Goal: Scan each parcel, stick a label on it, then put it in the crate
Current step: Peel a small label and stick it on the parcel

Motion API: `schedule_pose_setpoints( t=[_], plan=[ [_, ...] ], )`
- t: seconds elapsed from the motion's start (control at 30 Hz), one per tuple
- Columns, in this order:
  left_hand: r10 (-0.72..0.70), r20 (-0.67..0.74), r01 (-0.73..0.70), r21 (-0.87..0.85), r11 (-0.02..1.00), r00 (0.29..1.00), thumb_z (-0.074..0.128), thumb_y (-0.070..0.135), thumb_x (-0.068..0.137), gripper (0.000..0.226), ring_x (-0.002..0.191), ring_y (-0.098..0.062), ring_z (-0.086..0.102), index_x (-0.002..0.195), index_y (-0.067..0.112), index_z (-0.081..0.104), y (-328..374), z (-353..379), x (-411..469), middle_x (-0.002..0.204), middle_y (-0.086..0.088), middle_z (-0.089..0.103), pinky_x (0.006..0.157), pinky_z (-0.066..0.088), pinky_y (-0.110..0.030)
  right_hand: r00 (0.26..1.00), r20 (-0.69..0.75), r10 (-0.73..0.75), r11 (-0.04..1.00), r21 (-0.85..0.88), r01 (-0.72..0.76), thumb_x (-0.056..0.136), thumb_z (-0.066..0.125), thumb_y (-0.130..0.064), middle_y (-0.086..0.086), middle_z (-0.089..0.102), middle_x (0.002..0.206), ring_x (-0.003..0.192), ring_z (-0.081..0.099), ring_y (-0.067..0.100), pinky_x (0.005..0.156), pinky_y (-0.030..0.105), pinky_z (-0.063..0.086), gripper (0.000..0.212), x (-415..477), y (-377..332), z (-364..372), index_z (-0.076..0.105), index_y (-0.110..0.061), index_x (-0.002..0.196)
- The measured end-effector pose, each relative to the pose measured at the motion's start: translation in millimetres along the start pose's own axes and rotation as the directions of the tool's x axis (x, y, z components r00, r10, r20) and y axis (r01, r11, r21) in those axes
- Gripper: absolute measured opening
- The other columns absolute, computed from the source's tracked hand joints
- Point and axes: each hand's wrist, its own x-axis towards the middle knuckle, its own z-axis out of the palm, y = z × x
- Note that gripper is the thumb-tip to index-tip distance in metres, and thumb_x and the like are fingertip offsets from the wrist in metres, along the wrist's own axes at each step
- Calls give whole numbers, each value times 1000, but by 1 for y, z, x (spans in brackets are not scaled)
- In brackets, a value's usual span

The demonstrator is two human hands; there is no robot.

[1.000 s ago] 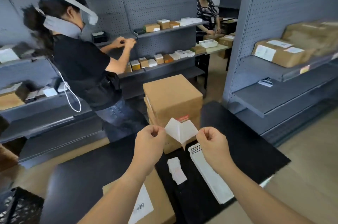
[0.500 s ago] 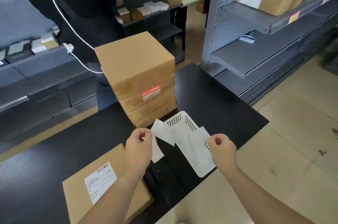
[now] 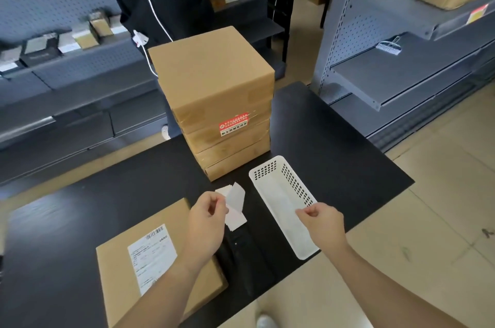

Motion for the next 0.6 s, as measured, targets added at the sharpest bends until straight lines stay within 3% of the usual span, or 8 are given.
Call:
schedule_pose_setpoints(
  t=[0.1,0.2,0.33,0.43,0.5,0.6],
  plan=[
    [11,17,-11,2,1000,1000,50,30,104,13,80,-24,66,96,32,61,-2,-8,-3,82,8,68,72,58,-39,998,25,-55,998,-8,55,95,71,-32,-11,66,91,81,63,5,64,18,46,15,-11,-13,5,65,-26,82],
    [64,56,-64,-4,998,996,50,30,104,14,82,-26,65,97,32,62,0,-22,-10,82,10,69,74,57,-42,989,111,-99,995,33,95,98,63,-33,-7,71,83,81,66,12,77,31,54,24,-24,-39,15,72,-18,81],
    [188,105,-195,64,979,977,50,25,104,16,83,-7,63,97,36,60,5,-55,-26,84,15,66,70,51,-24,923,381,59,950,262,-169,99,62,-40,4,78,85,78,71,17,71,29,55,32,-44,-97,25,78,-12,93],
    [277,166,-293,79,953,946,50,22,104,20,87,-4,62,96,37,60,2,-86,-40,86,18,64,75,48,-18,825,563,39,919,305,-251,96,64,-52,7,75,81,67,65,17,61,26,50,46,-62,-127,31,74,-8,105],
    [338,192,-361,99,928,921,50,20,105,22,87,-6,60,95,36,61,-3,-108,-51,88,15,64,73,42,-13,783,621,16,911,314,-268,94,70,-45,9,71,78,61,61,15,57,24,45,42,-76,-138,37,71,-6,109],
    [383,211,-416,140,899,899,48,19,105,25,91,-10,61,97,36,64,-15,-138,-62,93,16,64,75,44,-16,776,630,-21,937,284,-205,95,71,-22,10,69,82,63,61,14,56,23,46,27,-95,-150,50,68,-6,116]
  ],
)
